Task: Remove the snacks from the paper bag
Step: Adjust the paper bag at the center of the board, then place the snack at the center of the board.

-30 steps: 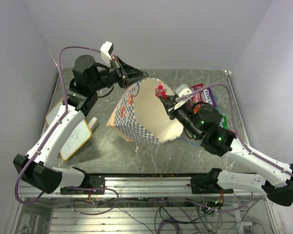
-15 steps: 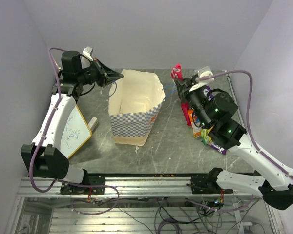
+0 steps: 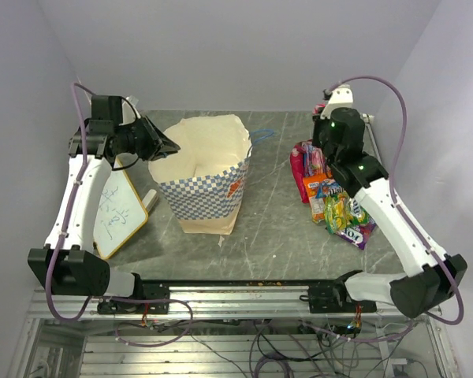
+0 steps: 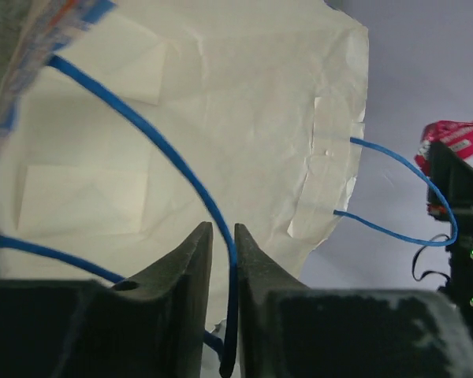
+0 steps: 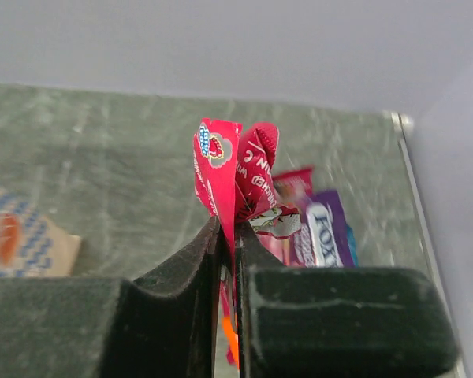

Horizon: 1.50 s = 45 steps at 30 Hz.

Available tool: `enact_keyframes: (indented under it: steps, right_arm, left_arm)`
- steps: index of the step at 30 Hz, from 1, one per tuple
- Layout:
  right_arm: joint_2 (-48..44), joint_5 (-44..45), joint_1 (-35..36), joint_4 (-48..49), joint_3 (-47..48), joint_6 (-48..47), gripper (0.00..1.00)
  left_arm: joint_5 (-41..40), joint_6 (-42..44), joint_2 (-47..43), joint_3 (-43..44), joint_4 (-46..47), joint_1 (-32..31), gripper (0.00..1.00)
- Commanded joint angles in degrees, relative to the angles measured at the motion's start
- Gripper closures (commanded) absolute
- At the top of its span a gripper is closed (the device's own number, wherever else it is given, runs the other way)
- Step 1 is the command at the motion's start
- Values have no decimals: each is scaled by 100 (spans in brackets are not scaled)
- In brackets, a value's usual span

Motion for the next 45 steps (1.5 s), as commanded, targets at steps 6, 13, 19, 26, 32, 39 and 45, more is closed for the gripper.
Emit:
enact_keyframes:
  steps: [6,13,19,26,32,39,45]
  right_arm:
    - [515,-1056,-1716,-1069,-892,1541,100]
    - [823,-703,-1850,-1004,-1460,1600,96]
    - [864,-435,-1848,-946,-1663,1458,89]
    - [854,-674,-1837,-1120,-1549,1378,44]
    - [770,-855,-1291,-2000,-821,1689,4]
    - [684,-871,-668,-3593,1008,2534,0]
    - [-195,-1372,-666,-3900,1612,2506,0]
  left_arm:
    - [-673,573,-262,565,-818,23,42]
    - [-1193,856,-342,918,-1292,23,8]
    - [-1668,1021,-473,1138,-1691,21,2]
    - [-2525,1289,-656,1541,-2255,21,0]
    - [-3056,1653,-917,1762,-2561,19,0]
    - [-2644,2340,-1183,1847,-2498,-42,1]
    - [-2908,2830,-1435,2338,-2495,-1140,0]
